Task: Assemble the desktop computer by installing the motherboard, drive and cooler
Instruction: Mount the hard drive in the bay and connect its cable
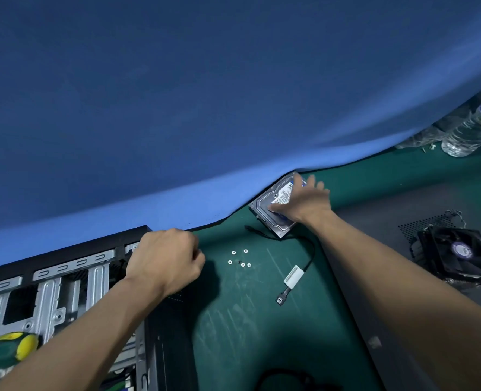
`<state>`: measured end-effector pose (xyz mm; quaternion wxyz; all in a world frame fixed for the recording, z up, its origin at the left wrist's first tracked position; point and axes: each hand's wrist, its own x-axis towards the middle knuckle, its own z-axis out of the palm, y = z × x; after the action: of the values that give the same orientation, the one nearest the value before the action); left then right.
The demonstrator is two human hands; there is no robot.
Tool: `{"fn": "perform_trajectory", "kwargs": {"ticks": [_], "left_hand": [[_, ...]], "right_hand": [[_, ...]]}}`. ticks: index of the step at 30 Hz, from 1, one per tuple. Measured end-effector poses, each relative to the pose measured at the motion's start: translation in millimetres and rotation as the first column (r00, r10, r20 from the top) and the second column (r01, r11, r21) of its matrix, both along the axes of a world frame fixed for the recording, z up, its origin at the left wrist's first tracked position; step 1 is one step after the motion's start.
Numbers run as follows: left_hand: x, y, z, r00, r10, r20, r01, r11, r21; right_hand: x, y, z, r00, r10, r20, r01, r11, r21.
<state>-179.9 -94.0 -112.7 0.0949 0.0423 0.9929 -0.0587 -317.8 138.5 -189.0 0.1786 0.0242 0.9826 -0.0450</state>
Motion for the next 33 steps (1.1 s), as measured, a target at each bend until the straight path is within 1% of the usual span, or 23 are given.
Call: {"fn": "perform_trajectory", "kwargs": {"ticks": [1,3,6,8,11,12,13,14,16,17,19,21,22,25,27,28,29,30,31,32,33], "left_hand": [[0.1,0.1,-1.0,1.000,-0.006,0.002,0.006,1.000,-0.012],[-1.0,0.5,-2.2,1.000,-0.009,0.012,0.009,1.000,-0.022],[-1.1,1.2,-1.4,1.000,0.000,0.023,0.001,0.999,-0.033],[-0.7,2.0,0.9,0.999,-0.005,0.038,0.008,0.997,-0.076],[-4.5,11.9,2.2,0.991,-0.054,0.121,0.076,0.980,-0.187],[-7.7,19.0,1.1,0.987,-0.057,0.151,0.085,0.979,-0.188],[-12.6,27.7,-2.1,0.985,-0.038,0.168,0.064,0.986,-0.153],[-18.3,37.0,-7.1,0.984,0.007,0.180,0.010,0.996,-0.094],[-31.0,52.2,-19.0,0.961,0.148,0.234,-0.165,0.985,0.056],[-37.4,56.7,-25.5,0.929,0.235,0.287,-0.279,0.952,0.124],[-49.5,62.0,-41.3,0.842,0.352,0.408,-0.463,0.860,0.216],[-57.1,68.9,-52.4,0.774,0.410,0.483,-0.586,0.752,0.301],[-59.2,72.4,-56.7,0.741,0.446,0.502,-0.649,0.668,0.364],[-59.2,79.1,-62.0,0.612,0.567,0.552,-0.780,0.316,0.539],[-55.0,80.9,-64.3,0.521,0.624,0.582,-0.803,0.127,0.582],[-52.5,81.8,-65.1,0.474,0.645,0.599,-0.805,0.041,0.592],[-49.8,83.1,-63.9,0.436,0.653,0.619,-0.792,-0.049,0.609],[-47.7,85.2,-60.7,0.420,0.641,0.642,-0.765,-0.131,0.631],[-47.0,87.0,-55.3,0.429,0.608,0.669,-0.730,-0.203,0.652],[-46.5,87.2,-48.2,0.457,0.567,0.686,-0.693,-0.256,0.674],[-44.9,85.1,-37.7,0.495,0.537,0.683,-0.662,-0.276,0.697]], "right_hand": [[-4.1,1.8,-4.1,0.999,-0.038,0.033,0.038,0.999,-0.009],[-7.0,0.1,-8.6,0.997,-0.068,0.043,0.069,0.997,-0.028],[4.5,-13.9,-7.5,0.998,-0.060,0.032,0.061,0.998,-0.025],[17.4,-27.5,-6.1,0.997,-0.042,0.066,0.042,0.999,-0.007],[26.5,-38.9,-1.4,0.989,-0.051,0.136,0.052,0.999,-0.007],[27.9,-40.5,0.3,0.988,-0.053,0.146,0.055,0.998,-0.010],[28.3,-40.1,1.3,0.987,-0.053,0.149,0.055,0.998,-0.010],[28.4,-38.6,1.1,0.988,-0.053,0.147,0.055,0.998,-0.009],[29.6,-36.4,-1.6,0.990,-0.061,0.127,0.061,0.998,-0.001],[31.4,-36.1,-3.8,0.991,-0.070,0.112,0.070,0.998,0.006],[34.6,-38.2,-7.5,0.994,-0.088,0.059,0.088,0.996,0.011],[36.5,-38.1,-10.6,0.991,-0.133,-0.001,0.133,0.990,-0.037],[37.4,-36.6,-11.6,0.985,-0.171,-0.018,0.169,0.982,-0.081],[40.4,-26.1,-8.6,0.958,-0.288,0.000,0.282,0.936,-0.213],[43.1,-18.9,-3.3,0.930,-0.365,0.046,0.358,0.869,-0.340],[44.6,-17.6,0.3,0.915,-0.399,0.066,0.386,0.814,-0.433],[46.5,-17.6,5.1,0.904,-0.422,0.064,0.389,0.755,-0.528],[48.5,-18.7,11.3,0.898,-0.440,0.036,0.373,0.713,-0.594],[49.9,-19.4,18.3,0.889,-0.459,-0.007,0.352,0.692,-0.631],[51.5,-18.4,26.3,0.874,-0.483,-0.045,0.340,0.675,-0.655],[53.3,-15.6,35.0,0.856,-0.514,-0.059,0.345,0.652,-0.676]]}}
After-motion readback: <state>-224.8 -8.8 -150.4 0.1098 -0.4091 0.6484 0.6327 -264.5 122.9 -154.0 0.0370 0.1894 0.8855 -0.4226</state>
